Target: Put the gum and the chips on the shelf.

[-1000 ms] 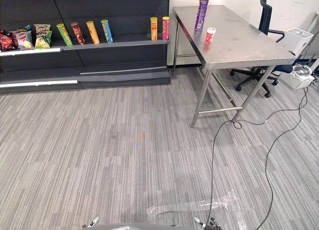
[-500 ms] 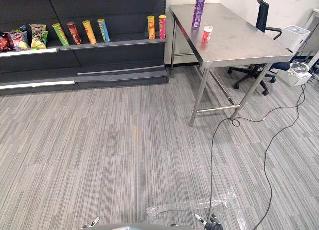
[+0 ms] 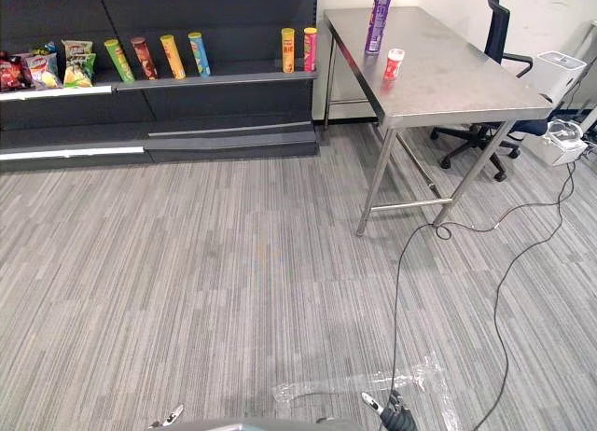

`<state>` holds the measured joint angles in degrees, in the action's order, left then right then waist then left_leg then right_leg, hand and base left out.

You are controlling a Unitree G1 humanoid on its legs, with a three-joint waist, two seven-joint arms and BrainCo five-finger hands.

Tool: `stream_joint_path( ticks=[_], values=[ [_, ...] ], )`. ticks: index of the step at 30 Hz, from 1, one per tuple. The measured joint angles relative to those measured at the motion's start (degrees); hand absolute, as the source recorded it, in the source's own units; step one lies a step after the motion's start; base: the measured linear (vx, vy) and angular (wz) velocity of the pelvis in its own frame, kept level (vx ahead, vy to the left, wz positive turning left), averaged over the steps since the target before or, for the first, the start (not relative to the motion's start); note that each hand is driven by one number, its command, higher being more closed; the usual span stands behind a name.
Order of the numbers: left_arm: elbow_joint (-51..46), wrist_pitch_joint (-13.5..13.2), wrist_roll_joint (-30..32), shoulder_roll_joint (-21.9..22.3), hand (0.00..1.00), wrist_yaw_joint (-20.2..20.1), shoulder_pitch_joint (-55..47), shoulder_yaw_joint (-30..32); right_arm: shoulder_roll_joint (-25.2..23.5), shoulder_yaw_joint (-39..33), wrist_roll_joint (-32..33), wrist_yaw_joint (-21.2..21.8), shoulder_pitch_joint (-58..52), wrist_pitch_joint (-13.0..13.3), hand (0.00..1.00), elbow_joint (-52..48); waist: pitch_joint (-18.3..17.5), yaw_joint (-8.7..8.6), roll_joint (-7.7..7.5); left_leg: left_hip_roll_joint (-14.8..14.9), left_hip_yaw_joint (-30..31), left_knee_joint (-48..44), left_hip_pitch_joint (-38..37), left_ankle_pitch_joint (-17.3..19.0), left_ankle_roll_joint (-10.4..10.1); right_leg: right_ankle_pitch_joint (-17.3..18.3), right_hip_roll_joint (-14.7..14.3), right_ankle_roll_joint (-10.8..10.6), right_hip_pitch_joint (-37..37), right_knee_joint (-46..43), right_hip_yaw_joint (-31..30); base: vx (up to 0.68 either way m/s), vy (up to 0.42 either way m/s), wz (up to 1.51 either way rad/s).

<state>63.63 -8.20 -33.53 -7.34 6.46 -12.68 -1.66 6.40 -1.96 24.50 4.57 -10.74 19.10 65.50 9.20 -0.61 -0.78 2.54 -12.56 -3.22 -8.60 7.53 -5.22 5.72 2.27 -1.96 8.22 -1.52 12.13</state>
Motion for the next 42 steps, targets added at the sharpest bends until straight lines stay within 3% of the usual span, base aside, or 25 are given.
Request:
stream_joint_path(
  ticks=[3, 4, 6, 8, 10, 12, 14, 17, 18, 19, 21, 23, 26, 27, 28, 29, 32, 34, 36, 38, 40, 41, 42],
  values=[
    [-1.11, -0.06, -4.94, -0.09, 0.0, 0.0, -0.01, 2.08, -0.28, 0.0, 0.71, 1.03, 0.31, -0.53, 0.0, -0.51, 2.29, 0.35, -1.12, 2.76, -1.86, -19.92, 10.02, 1.72, -1.0, 2.42, 0.52, 1.4, -1.79, -2.94, -0.1, -0.09, -0.075, 0.02],
    [-1.51, -0.06, -6.46, 0.37, 0.0, -0.09, -0.22, 2.18, -0.11, -0.31, 0.73, 1.32, 0.2, -0.92, 0.0, -0.54, 3.09, 0.89, -0.45, 5.07, -2.51, -27.24, 13.72, 1.65, -0.96, 2.61, -0.4, 1.69, -1.86, -3.24, -0.23, -0.08, -0.088, -0.04],
    [-1.91, -0.08, -6.91, 0.96, 0.0, -0.73, -0.71, 3.17, 0.03, -1.26, 0.65, 1.55, -0.21, -1.42, 0.0, -0.36, 4.18, 0.99, 0.53, 7.29, -2.56, -33.32, 15.93, 1.42, -0.93, 3.17, -1.41, 2.44, -0.9, -3.81, -0.44, -0.02, -0.022, -0.01],
    [-2.16, -0.54, -8.48, 1.78, 0.0, -1.65, -1.28, 4.45, -0.23, -2.23, 0.67, 1.96, -0.56, -1.44, 0.0, -0.35, 5.25, 1.18, 0.22, 7.61, -2.56, -36.19, 16.9, 1.83, -0.66, 4.06, -1.0, 2.79, 0.09, -4.71, -1.39, 0.03, 0.021, -0.08],
    [-2.21, -1.14, -9.08, 2.86, 0.0, -2.58, -1.7, 5.92, -0.02, -2.74, 0.71, 2.13, -0.58, -1.38, 0.0, -0.4, 6.0, 1.21, 0.72, 6.97, -2.37, -33.21, 17.73, 4.68, -0.8, 4.29, 0.29, 2.81, 0.89, -4.85, -2.37, 0.08, 0.092, -0.26],
    [-3.03, -1.3, -9.06, 3.44, 0.0, -3.14, -2.25, 6.28, -0.03, -3.88, 0.71, 2.56, -0.5, -1.29, 0.0, -0.62, 6.45, 1.28, 1.25, 6.0, -1.33, -23.81, 19.11, 2.85, -1.19, 4.79, 1.89, 2.02, 1.29, -4.81, -3.57, 0.1, 0.127, -0.27],
    [-3.24, -1.25, -9.04, 4.42, 0.0, -3.36, -2.86, 6.56, 0.48, -4.39, 0.73, 3.44, -0.76, -1.12, 0.0, -1.07, 6.57, 1.55, 2.51, 6.48, 1.8, -11.35, 19.51, -2.61, -2.47, 5.56, 2.22, 0.78, 1.83, -4.53, -5.35, 0.13, 0.214, -0.36],
    [-3.2, -1.15, -8.72, 5.17, 0.0, -3.26, -3.76, 6.5, 0.78, -4.37, 0.86, 3.58, -1.56, -0.05, 0.0, -1.74, 6.52, 1.59, 3.65, 8.9, 3.82, -7.06, 19.51, -4.19, -3.22, 7.22, 2.08, -1.56, 4.09, -4.37, -7.59, 0.23, 0.315, -0.47],
    [-3.17, -1.19, -8.35, 4.96, 0.0, -3.24, -4.42, 6.61, 0.44, -4.27, 0.87, 3.54, -1.77, 0.02, 0.0, -1.72, 6.27, 1.78, 3.56, 8.65, 2.64, -9.79, 19.43, -7.13, -1.91, 8.33, 3.34, -2.76, 5.51, -4.26, -8.96, 0.42, 0.441, -0.58],
    [-3.19, -1.24, -7.79, 4.47, 0.0, -3.18, -4.62, 6.57, 0.07, -4.25, 0.83, 3.5, -1.74, 0.0, 0.0, -1.71, 5.33, 2.23, 2.25, 7.12, 1.07, -12.21, 19.6, -6.69, -0.44, 9.03, 5.45, -2.93, 6.1, -3.57, -9.93, 0.44, 0.413, -0.56],
    [-3.18, -1.18, -5.98, 2.69, 0.0, -3.09, -4.42, 6.53, -1.33, -4.24, 0.64, 3.39, -1.58, 0.07, 0.0, -1.82, 3.98, 2.14, -0.04, 4.4, -0.95, -15.7, 20.96, -2.9, 2.64, 9.17, 8.86, -2.74, 5.94, -3.87, -10.73, 0.42, 0.331, -0.2],
    [-2.81, -1.12, -4.37, 2.23, 0.0, -3.04, -3.1, 6.56, -2.0, -4.95, 0.57, 2.63, -1.57, 0.29, 0.0, -1.69, 3.47, 1.88, -0.65, 2.07, -1.23, -18.07, 21.28, 0.09, 4.41, 7.43, 11.24, -5.17, 4.91, -7.12, -11.06, 0.35, 0.306, 0.13],
    [-2.05, -1.24, -3.46, 2.15, 0.0, -3.41, -2.69, 6.5, -2.41, -5.65, 0.13, 2.0, -1.68, 0.43, 0.0, -1.72, 2.7, 2.36, -0.67, -1.15, -2.87, -14.85, 16.74, 2.0, 5.93, 4.42, 14.22, -5.55, -1.51, -23.25, -12.72, 0.32, 0.255, -0.08],
    [-1.97, -1.14, -3.46, 1.93, 0.0, -3.67, -2.94, 6.4, -2.36, -6.09, 0.05, 1.89, -1.81, 0.51, 0.0, -1.89, 2.28, 2.05, -0.88, -2.15, -2.88, -12.75, 14.57, 2.07, 6.14, 1.16, 15.22, -5.62, -4.77, -30.42, -12.43, 0.31, 0.201, 0.11],
    [-2.03, -1.14, -3.4, 1.26, 0.0, -4.47, -3.53, 5.13, -2.62, -6.3, 0.13, 1.56, -2.2, 0.61, 0.0, -2.25, 1.57, 1.55, -0.8, -3.51, -2.35, -9.18, 10.77, 2.12, 6.64, -5.57, 16.59, -5.6, -8.89, -39.97, -11.82, 0.31, 0.187, 0.18],
    [-2.04, -1.17, -3.3, 0.98, 0.0, -4.62, -3.57, 4.59, -2.72, -6.3, 0.15, 1.36, -2.4, 0.79, 0.0, -2.38, 1.4, 1.48, -0.59, -3.79, -2.1, -8.2, 9.54, 2.36, 7.11, -5.31, 16.93, -5.81, -10.68, -44.39, -11.43, 0.32, 0.154, 0.18],
    [-2.25, -1.25, -1.54, 0.37, 0.0, -4.73, -2.99, 4.01, -2.71, -5.04, 0.25, 0.68, -2.82, 0.94, 0.0, -4.02, 1.22, 0.86, -0.87, -3.82, -0.67, -4.89, 4.05, 2.8, 8.55, 4.25, 15.62, -4.39, -16.42, -53.4, -4.1, 0.32, 0.081, 0.19],
    [-2.24, -1.16, -1.55, 0.42, 0.0, -4.57, -2.33, 3.53, -2.32, -4.57, 0.71, 0.66, -2.69, 1.21, 0.0, -4.58, 1.54, 0.37, -0.23, -2.68, 0.39, -2.87, 1.23, 3.07, 8.7, 7.87, 12.26, -2.27, -18.88, -46.67, 1.81, 0.34, -0.005, 0.24],
    [-2.74, -1.15, -1.55, 0.52, 0.0, -4.29, -1.7, 2.96, -2.11, -4.41, 0.95, 0.55, -2.66, 1.28, 0.0, -5.42, 2.01, -0.13, 0.49, -0.71, 1.1, -1.93, -0.74, 3.84, 7.99, 8.11, 8.46, -1.79, -21.19, -36.77, 4.87, 0.34, -0.083, 0.24],
    [-3.12, -1.14, -1.54, 0.5, 0.0, -3.35, -1.47, 2.63, -2.28, -4.3, 1.68, 0.44, -2.84, 2.34, 0.0, -6.19, 2.17, -0.81, 0.67, 0.71, 1.7, -0.57, -2.19, 4.6, 6.68, 5.79, 5.84, -2.73, -23.57, -25.27, 4.83, 0.43, -0.16, 0.23],
    [-3.26, -1.2, -1.35, 0.66, 0.0, -2.1, -0.84, 2.84, -2.64, -4.28, 2.61, 0.14, -3.22, 3.22, 0.0, -6.25, 2.44, -0.89, 0.32, 1.12, 2.56, 0.68, -4.96, 6.2, 4.32, -2.54, 5.38, -3.18, -23.82, -9.32, 3.01, 0.42, -0.199, 0.3],
    [-3.26, -1.19, -1.33, 0.7, 0.0, -2.03, -0.93, 3.17, -2.81, -4.28, 2.6, 0.01, -3.44, 3.24, 0.0, -6.31, 2.44, -0.9, 0.09, 1.03, 2.76, 1.03, -5.95, 6.97, 3.39, -4.1, 5.54, -3.51, -23.3, -6.29, 2.33, 0.48, -0.272, 0.32],
    [-3.16, -1.15, -1.29, 0.98, 0.0, -1.7, -0.82, 4.0, -3.08, -4.32, 2.6, -0.42, -3.45, 3.18, 0.0, -6.45, 2.51, -0.92, -0.13, 1.62, 3.78, 1.22, -7.93, 8.42, 1.91, -10.87, 5.36, -2.82, -22.1, -5.88, 1.97, 0.47, -0.288, 0.42]
  ],
)
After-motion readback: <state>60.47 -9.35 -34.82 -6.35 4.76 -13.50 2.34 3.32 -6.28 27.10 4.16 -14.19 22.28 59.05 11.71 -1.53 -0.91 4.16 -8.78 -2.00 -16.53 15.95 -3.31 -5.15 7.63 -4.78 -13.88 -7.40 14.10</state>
